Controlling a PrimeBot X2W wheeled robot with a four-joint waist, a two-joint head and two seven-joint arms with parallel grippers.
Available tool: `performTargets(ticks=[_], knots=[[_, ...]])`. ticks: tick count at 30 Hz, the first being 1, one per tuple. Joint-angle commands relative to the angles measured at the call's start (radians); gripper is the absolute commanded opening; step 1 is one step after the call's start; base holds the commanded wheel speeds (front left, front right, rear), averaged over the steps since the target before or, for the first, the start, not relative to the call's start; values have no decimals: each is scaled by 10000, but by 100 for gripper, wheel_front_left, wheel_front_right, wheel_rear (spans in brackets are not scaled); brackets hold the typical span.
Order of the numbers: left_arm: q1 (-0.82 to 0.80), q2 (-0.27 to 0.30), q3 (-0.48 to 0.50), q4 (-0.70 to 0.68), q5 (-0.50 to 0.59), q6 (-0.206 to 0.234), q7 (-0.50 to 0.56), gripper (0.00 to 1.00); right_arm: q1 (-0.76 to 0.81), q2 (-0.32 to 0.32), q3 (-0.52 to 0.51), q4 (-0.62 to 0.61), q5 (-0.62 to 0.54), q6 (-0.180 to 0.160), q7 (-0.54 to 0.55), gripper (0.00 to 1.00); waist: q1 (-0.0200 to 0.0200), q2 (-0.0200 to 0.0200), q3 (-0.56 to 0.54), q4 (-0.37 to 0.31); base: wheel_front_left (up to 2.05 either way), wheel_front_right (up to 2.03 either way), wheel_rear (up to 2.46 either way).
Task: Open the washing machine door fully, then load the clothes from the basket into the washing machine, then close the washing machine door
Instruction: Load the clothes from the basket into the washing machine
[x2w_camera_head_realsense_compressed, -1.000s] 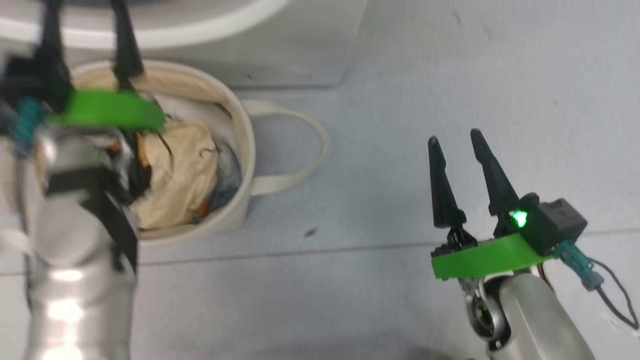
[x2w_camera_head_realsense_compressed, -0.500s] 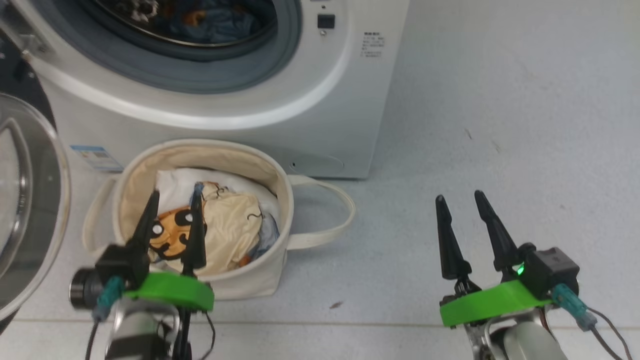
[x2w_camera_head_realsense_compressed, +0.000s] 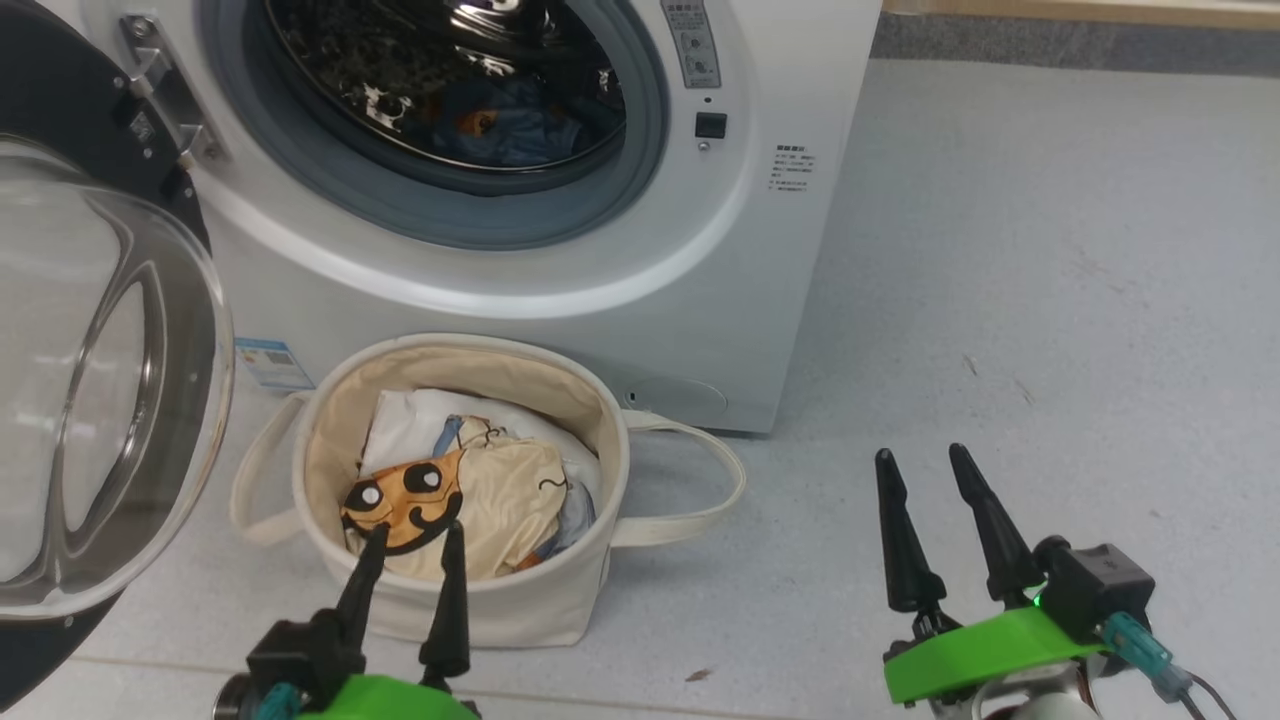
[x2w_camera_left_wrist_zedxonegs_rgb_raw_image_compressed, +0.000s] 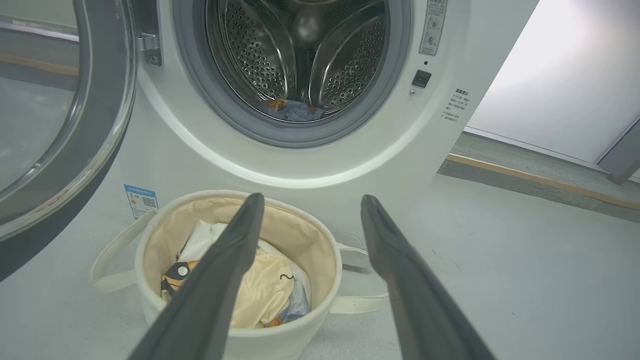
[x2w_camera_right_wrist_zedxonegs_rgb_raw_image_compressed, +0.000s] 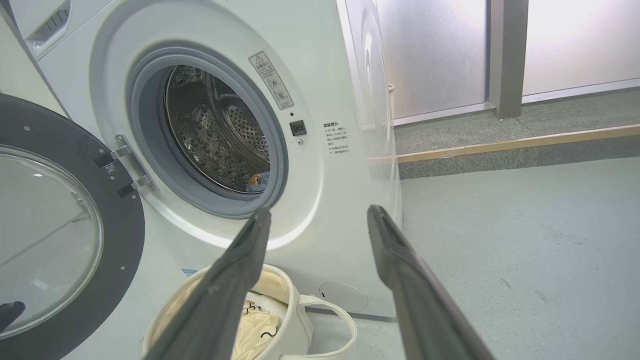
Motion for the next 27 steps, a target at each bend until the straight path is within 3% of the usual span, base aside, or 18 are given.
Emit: performTargets(ticks=[1, 15, 27], knots=[[-269, 70, 256, -317, 192, 96, -48, 100, -113, 47, 251, -305, -24, 0, -124, 100, 1, -1, -97, 49, 0, 0, 0], [-62, 69, 188, -115, -22, 207, -48, 100, 149, 48, 366, -261, -92, 0, -124, 100, 1, -1, -380, 70, 0, 0, 0], [-301, 68, 64, 45, -147, 342, -48, 100, 41, 49, 322, -317, -204, 0, -124, 100, 1, -1, 40, 10, 0, 0, 0]])
